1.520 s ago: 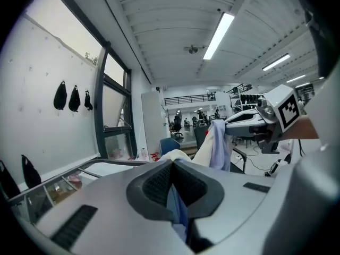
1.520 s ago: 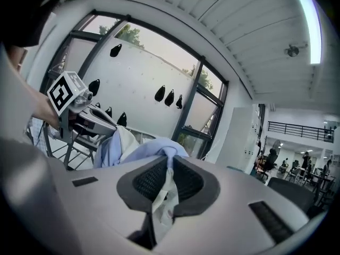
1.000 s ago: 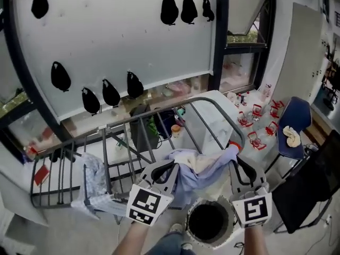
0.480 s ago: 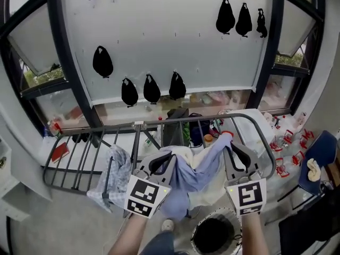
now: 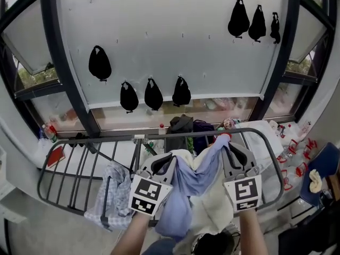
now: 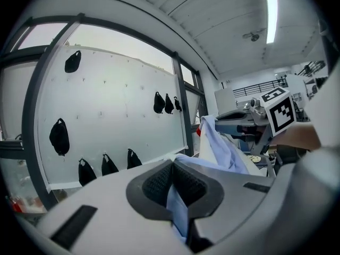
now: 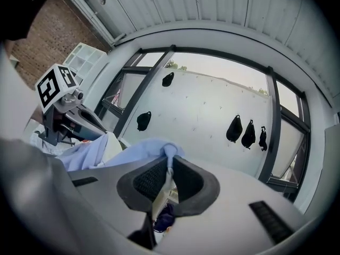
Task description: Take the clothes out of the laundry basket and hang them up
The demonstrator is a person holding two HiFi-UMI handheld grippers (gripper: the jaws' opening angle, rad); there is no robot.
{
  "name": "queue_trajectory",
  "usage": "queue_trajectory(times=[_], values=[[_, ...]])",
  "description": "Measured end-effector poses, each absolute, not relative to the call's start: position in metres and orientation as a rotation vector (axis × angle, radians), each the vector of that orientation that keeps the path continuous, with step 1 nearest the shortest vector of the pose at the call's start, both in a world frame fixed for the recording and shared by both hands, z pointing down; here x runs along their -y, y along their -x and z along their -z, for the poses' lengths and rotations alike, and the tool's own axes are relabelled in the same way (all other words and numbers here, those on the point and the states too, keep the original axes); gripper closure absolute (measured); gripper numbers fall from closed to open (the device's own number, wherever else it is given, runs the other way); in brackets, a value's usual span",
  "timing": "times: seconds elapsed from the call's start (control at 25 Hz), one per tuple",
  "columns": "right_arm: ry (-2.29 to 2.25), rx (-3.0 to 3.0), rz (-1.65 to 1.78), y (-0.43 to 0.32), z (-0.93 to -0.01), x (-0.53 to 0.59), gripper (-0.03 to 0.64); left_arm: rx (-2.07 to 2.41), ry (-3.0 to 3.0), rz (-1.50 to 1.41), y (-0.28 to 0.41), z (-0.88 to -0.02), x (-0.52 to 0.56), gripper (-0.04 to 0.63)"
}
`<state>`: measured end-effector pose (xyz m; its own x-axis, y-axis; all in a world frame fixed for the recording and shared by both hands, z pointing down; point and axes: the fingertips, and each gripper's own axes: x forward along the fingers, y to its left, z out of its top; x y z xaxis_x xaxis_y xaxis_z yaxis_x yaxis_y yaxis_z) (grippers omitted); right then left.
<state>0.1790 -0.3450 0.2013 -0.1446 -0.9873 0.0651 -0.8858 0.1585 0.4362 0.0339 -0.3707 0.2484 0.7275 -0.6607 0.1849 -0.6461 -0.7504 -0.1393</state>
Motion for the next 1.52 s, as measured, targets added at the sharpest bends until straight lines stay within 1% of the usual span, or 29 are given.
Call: queue_trajectory(times=[0.36, 0.56, 0.8, 0.84, 0.88, 0.92, 1.08, 1.16, 1.2, 1.4, 1.52], values=[[-1.764, 2.017, 0.153, -0.195, -0.290, 0.409, 0.580, -1.052, 2.973, 0.530, -0.056, -0.329, 0.429, 0.575], [-1.712, 1.952, 0.052, -0.206, -0.334, 0.424, 0.575, -1.048, 2.984, 0.648, -0.062, -0.366, 0.441, 0.574], [-1.669, 1.890, -0.024, -0.214, -0.363, 0.430, 0.572, -1.072, 2.970, 0.759, -0.061, -0.391, 0.448, 0.571], [-1.666, 1.881, -0.037, -0.216, -0.367, 0.430, 0.567, -1.083, 2.967, 0.778, -0.061, -0.394, 0.449, 0.555], [-1.667, 1.874, -0.050, -0.218, -0.369, 0.430, 0.561, -1.091, 2.967, 0.794, -0.060, -0.397, 0.450, 0.507], [-1.670, 1.869, -0.060, -0.219, -0.371, 0.430, 0.555, -1.095, 2.969, 0.807, -0.060, -0.400, 0.451, 0.475], [-1.686, 1.857, -0.090, -0.223, -0.377, 0.428, 0.498, -1.111, 2.970, 0.805, -0.058, -0.404, 0.451, 0.443], [-1.698, 1.860, -0.094, -0.225, -0.377, 0.427, 0.472, -1.123, 2.963, 0.789, -0.057, -0.402, 0.451, 0.411], [-1.707, 1.866, -0.096, -0.226, -0.375, 0.426, 0.465, -1.133, 2.959, 0.779, -0.055, -0.399, 0.452, 0.402], [-1.773, 1.918, -0.070, -0.226, -0.349, 0.421, 0.466, -1.205, 2.942, 0.667, -0.042, -0.371, 0.453, 0.402], [-1.821, 1.976, -0.035, -0.219, -0.323, 0.416, 0.466, -1.229, 2.931, 0.566, -0.035, -0.350, 0.451, 0.412]])
